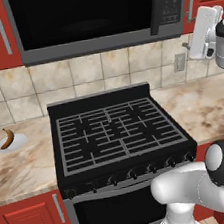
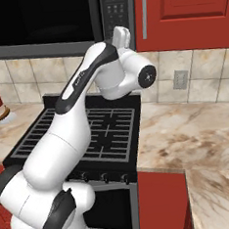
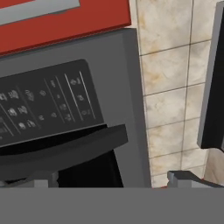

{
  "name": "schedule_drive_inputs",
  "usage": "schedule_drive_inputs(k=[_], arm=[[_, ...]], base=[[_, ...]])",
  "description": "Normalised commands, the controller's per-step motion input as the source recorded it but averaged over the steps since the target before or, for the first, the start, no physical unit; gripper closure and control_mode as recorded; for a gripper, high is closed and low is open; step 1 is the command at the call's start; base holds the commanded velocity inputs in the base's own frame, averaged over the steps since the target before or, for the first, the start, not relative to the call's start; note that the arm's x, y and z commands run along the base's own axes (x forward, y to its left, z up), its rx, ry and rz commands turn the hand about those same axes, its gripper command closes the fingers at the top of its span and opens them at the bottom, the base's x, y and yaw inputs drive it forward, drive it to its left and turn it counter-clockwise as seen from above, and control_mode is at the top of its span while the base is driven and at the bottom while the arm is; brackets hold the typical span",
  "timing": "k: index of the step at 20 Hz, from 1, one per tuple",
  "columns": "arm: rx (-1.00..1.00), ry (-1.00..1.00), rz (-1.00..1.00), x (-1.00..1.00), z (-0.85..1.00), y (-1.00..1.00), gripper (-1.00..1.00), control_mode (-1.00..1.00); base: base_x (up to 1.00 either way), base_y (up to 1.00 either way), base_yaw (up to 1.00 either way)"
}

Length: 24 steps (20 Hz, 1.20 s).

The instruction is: Remove the banana from the bowl and place it on the small plate. Then place the bowl with only the shrimp in the microwave, close the door, and press the start button to microwave the shrimp.

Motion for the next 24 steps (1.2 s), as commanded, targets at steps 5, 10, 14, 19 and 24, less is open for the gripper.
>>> schedule_drive_inputs(k=[5, 10, 14, 19, 24], arm=[[0.00, 0.00, 0.00, 0.16, 0.00, 0.00, -1.00, -1.00], [0.00, 0.00, 0.00, 0.12, 0.00, 0.00, -1.00, -1.00], [0.00, 0.00, 0.00, 0.10, 0.00, 0.00, -1.00, -1.00], [0.00, 0.00, 0.00, 0.07, 0.00, 0.00, -1.00, -1.00], [0.00, 0.00, 0.00, 0.03, 0.00, 0.00, -1.00, -1.00]], base=[[0.00, 0.00, 0.00], [0.00, 0.00, 0.00], [0.00, 0.00, 0.00], [0.00, 0.00, 0.00], [0.00, 0.00, 0.00]])
